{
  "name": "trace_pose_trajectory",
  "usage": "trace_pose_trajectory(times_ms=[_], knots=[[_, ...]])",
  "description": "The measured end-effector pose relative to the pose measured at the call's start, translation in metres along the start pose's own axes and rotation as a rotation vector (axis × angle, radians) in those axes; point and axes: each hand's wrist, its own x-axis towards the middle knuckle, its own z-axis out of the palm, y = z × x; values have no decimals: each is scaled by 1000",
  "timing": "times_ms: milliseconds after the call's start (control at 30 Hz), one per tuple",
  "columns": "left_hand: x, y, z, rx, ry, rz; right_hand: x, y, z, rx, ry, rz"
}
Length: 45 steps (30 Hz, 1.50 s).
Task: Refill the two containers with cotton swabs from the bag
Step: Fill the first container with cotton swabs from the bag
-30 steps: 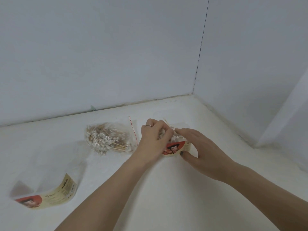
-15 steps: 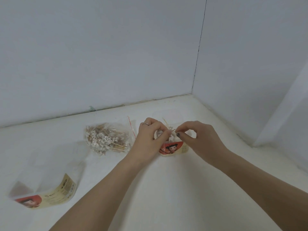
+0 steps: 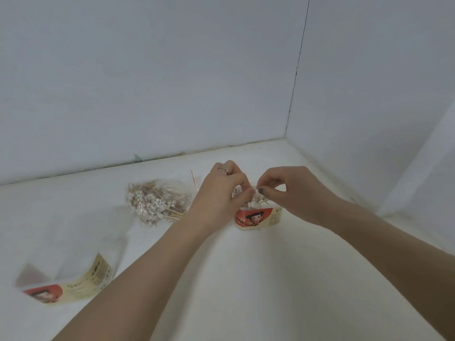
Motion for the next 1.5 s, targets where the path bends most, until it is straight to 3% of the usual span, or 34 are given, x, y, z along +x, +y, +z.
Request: trace_pose_trajectory(times_ms=[167, 300, 633, 833, 967, 1033, 1233, 1500], knots=[[4, -1, -7, 77, 35, 80, 0, 5, 10, 49, -2, 52], [1, -6, 0, 40, -30, 64, -4, 7, 14, 107, 0, 66], [-22, 6, 14, -508, -13, -399, -18, 10, 21, 170, 101, 62], [-26, 14, 28, -679, 18, -497, -31, 21, 48, -100, 277, -147], [-26, 13, 33, -834, 47, -556, -37, 26, 48, -10, 245, -11], [-23, 12, 36, -925, 54, -588, -39, 27, 48, -4, 227, -41], [-24, 11, 46, -807, 16, -574, -43, 31, 52, -24, 239, -93], [-18, 14, 39, -905, 37, -631, -40, 24, 59, 22, 288, -42]])
